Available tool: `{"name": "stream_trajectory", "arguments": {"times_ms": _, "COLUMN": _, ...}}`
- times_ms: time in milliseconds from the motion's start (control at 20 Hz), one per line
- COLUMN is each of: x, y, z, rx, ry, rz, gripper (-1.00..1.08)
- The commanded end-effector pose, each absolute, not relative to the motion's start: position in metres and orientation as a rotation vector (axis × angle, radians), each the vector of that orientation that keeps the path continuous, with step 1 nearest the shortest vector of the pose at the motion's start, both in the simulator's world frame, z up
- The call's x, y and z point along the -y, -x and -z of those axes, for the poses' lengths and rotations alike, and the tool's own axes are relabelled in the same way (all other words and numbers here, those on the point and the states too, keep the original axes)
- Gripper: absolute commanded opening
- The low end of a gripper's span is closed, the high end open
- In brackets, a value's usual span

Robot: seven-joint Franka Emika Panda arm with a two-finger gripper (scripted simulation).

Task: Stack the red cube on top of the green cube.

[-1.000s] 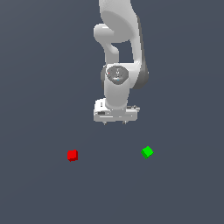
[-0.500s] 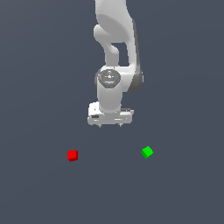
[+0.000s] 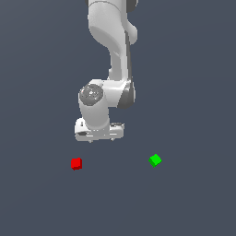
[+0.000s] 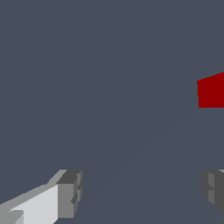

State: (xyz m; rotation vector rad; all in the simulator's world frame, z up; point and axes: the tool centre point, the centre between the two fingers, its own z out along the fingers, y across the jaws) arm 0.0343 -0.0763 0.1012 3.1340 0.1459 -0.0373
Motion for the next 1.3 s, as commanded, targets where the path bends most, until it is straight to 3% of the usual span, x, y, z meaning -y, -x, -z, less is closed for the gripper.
{"name": "stream_trajectory", "arguments": {"times_ms": 0, "x": 0.096, "y": -0.045, "z": -0.096, "rx": -0.168, "ry": -3.133, "rz": 0.032, "gripper": 1.0}}
{"name": "stream_trajectory", "arguments": {"times_ms": 650, "x": 0.17, "y": -0.095, "z": -0.077, "rx": -0.256, "ry": -3.13, "rz": 0.009, "gripper": 1.0}}
{"name": "stream_trajectory", "arguments": {"times_ms": 1250, "x": 0.196, "y": -0.116, "z": -0.07, "rx": -0.287, "ry": -3.128, "rz": 0.001, "gripper": 1.0}}
